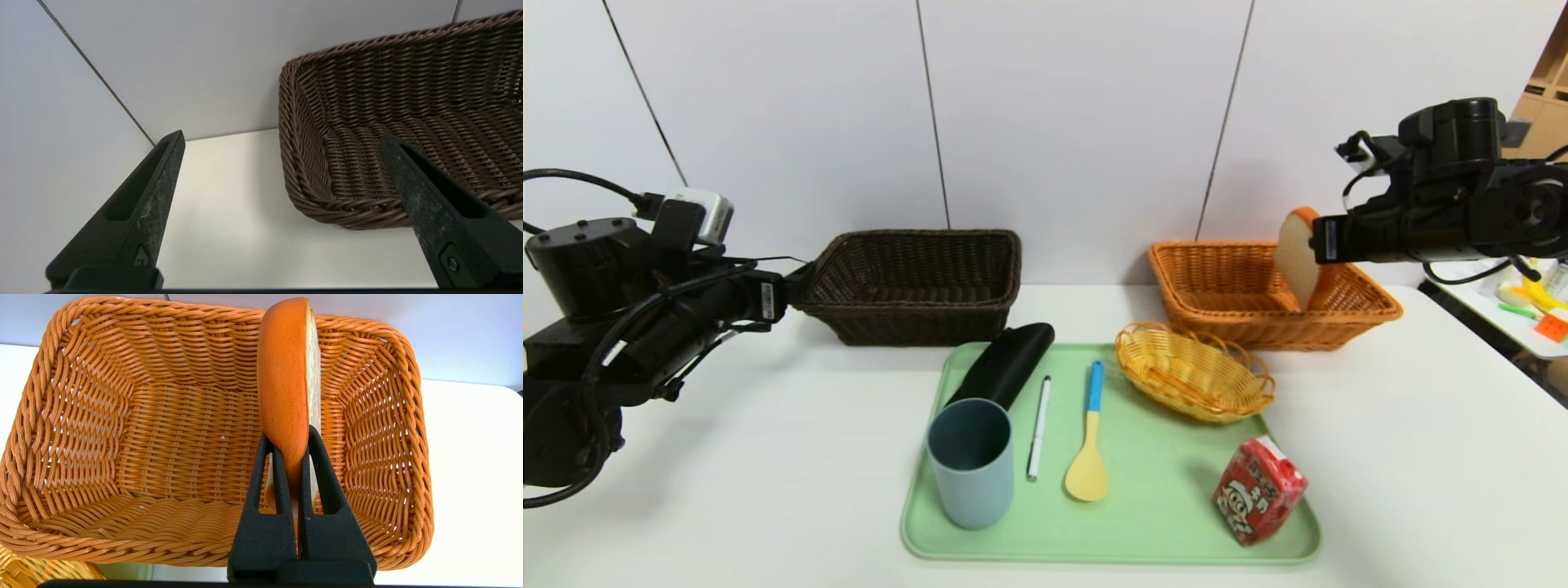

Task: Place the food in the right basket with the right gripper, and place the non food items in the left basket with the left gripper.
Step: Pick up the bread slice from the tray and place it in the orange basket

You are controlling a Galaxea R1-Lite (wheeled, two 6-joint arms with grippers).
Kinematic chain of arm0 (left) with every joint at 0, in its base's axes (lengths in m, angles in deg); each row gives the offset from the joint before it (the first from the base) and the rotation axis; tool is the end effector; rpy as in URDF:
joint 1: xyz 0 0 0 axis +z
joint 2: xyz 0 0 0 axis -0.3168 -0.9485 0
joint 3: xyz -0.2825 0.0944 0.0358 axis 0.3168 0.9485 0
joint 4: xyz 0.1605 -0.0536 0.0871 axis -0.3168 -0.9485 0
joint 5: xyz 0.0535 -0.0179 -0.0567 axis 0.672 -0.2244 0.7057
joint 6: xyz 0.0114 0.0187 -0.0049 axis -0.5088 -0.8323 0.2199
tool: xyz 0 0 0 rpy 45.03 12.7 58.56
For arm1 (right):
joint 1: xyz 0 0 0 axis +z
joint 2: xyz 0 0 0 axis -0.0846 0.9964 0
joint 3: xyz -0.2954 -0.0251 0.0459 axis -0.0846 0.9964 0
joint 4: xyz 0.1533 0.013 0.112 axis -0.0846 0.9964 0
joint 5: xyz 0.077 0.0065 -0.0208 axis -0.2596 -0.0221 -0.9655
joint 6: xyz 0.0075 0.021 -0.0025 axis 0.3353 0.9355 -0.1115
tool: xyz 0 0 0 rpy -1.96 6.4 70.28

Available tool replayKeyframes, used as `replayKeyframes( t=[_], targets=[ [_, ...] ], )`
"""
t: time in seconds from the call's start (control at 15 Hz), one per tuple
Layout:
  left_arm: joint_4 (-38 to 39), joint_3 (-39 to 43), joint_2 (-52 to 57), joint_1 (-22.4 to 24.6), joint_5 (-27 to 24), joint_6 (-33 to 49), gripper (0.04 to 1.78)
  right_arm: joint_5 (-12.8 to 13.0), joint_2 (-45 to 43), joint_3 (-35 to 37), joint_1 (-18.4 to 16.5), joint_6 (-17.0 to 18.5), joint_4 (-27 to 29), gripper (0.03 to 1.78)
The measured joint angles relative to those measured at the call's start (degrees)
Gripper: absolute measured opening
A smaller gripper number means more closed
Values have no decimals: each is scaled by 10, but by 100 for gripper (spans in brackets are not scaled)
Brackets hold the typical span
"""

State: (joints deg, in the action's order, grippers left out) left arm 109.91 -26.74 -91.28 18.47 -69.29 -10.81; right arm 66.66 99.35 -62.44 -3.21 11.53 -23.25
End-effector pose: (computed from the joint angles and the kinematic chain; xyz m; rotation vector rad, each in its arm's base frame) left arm 0.2962 0.0011 0.1821 0.2124 0.0004 0.0463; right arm 0.3734 0.0099 0.2330 -0.0867 0.5017 0.0120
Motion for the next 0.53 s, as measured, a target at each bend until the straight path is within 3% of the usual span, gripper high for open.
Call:
replayKeyframes(
  t=[0.2,0.53],
  targets=[
    [48,1,-12,0,-1,-3,169,0,0,0,0,0,0,9],
    [50,3,-17,0,0,-2,169,0,-3,-1,-2,0,0,9]
  ],
)
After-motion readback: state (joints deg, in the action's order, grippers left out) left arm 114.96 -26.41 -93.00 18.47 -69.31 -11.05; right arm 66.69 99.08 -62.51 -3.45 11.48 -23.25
